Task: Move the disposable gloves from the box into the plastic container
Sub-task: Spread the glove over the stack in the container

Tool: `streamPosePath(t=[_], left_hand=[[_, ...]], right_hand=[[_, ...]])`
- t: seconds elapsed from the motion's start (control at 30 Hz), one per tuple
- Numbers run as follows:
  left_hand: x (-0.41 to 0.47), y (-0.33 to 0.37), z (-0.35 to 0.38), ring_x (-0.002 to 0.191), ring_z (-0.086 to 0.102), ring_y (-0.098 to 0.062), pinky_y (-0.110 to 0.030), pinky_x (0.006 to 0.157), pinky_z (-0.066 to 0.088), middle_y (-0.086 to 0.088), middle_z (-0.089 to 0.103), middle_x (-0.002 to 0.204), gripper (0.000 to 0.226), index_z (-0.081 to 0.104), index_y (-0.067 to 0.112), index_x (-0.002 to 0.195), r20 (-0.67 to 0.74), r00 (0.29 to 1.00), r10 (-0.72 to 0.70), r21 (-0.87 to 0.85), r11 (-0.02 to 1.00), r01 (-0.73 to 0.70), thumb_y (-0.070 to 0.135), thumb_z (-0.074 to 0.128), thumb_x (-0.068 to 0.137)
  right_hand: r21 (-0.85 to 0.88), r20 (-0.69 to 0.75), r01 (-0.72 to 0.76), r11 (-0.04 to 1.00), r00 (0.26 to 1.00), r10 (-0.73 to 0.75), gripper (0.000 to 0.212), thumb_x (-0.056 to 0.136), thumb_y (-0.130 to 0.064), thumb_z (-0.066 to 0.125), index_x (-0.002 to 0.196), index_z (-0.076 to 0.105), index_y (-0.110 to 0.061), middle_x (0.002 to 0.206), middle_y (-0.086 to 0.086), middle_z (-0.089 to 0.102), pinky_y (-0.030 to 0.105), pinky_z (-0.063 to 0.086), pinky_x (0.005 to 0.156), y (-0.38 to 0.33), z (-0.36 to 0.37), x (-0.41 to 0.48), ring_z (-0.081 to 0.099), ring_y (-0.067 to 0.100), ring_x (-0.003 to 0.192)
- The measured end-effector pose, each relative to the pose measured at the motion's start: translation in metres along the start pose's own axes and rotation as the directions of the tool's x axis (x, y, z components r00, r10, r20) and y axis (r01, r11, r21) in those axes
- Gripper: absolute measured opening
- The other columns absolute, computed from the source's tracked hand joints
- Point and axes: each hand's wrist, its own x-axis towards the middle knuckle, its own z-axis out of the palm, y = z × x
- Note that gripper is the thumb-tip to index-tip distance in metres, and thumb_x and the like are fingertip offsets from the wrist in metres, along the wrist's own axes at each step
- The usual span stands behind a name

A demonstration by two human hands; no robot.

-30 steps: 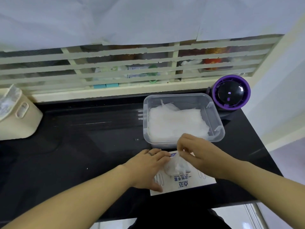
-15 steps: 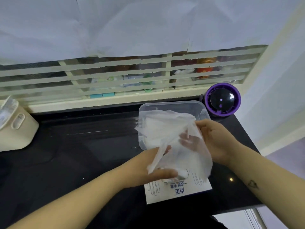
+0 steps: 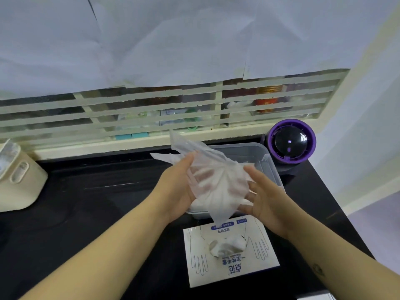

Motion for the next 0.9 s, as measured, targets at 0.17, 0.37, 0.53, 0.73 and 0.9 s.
streamPosePath(t=[0.17,0.37,0.53,0.73,0.9], left_hand=[[0.012,0.007,0.001,0.111,0.066,-0.026,-0.045,0.094,0.052,-0.012,0.069,0.119,0.041,0.057,0.009,0.129,-0.009,1.0,0.0,-0.032,1.0,0.0,0.034,0.036,0.104],[0.015,0.002,-0.006,0.117,0.062,-0.028,-0.047,0.096,0.051,-0.012,0.066,0.124,0.046,0.055,0.01,0.132,0.01,0.999,-0.053,-0.016,0.998,0.053,0.039,0.035,0.103],[0.014,0.0,-0.024,0.099,0.07,-0.023,-0.043,0.084,0.056,-0.01,0.069,0.118,0.039,0.058,0.013,0.129,-0.067,0.998,-0.013,-0.06,0.998,0.009,0.033,0.035,0.105],[0.015,0.005,-0.043,0.103,0.06,-0.011,-0.033,0.092,0.049,0.003,0.062,0.114,0.025,0.056,0.023,0.125,-0.489,0.799,0.349,0.247,0.934,-0.256,0.02,0.045,0.102],[0.009,0.022,-0.028,0.092,0.057,0.01,-0.009,0.084,0.043,0.016,0.063,0.115,0.019,0.059,0.033,0.11,-0.04,0.815,0.578,0.697,0.6,-0.392,0.021,0.053,0.097]], right_hand=[[-0.507,-0.051,0.14,0.85,0.98,-0.192,0.106,0.057,-0.045,0.085,0.144,0.025,-0.047,0.142,-0.005,0.045,0.048,0.047,0.1,0.005,0.013,0.012,0.053,0.02,0.122],[-0.136,-0.286,0.101,0.986,0.949,-0.136,0.022,0.098,-0.025,0.052,0.106,0.067,-0.011,0.095,0.007,0.072,0.033,0.056,0.079,-0.014,0.016,0.03,0.068,0.016,0.082],[0.183,-0.26,0.036,0.982,0.965,0.013,0.035,0.101,-0.029,0.044,0.087,0.065,-0.006,0.103,0.009,0.071,0.038,0.053,0.079,-0.028,0.012,0.025,0.064,0.024,0.099],[0.251,-0.15,0.099,0.963,0.987,-0.062,0.034,0.102,-0.025,0.039,0.118,0.06,-0.005,0.114,0.015,0.068,0.039,0.058,0.079,-0.05,0.005,0.015,0.067,0.026,0.102],[0.229,-0.013,0.094,0.969,0.996,-0.093,0.026,0.095,-0.019,0.045,0.106,0.063,-0.005,0.109,0.013,0.067,0.046,0.057,0.083,-0.067,0.012,0.01,0.066,0.027,0.103]])
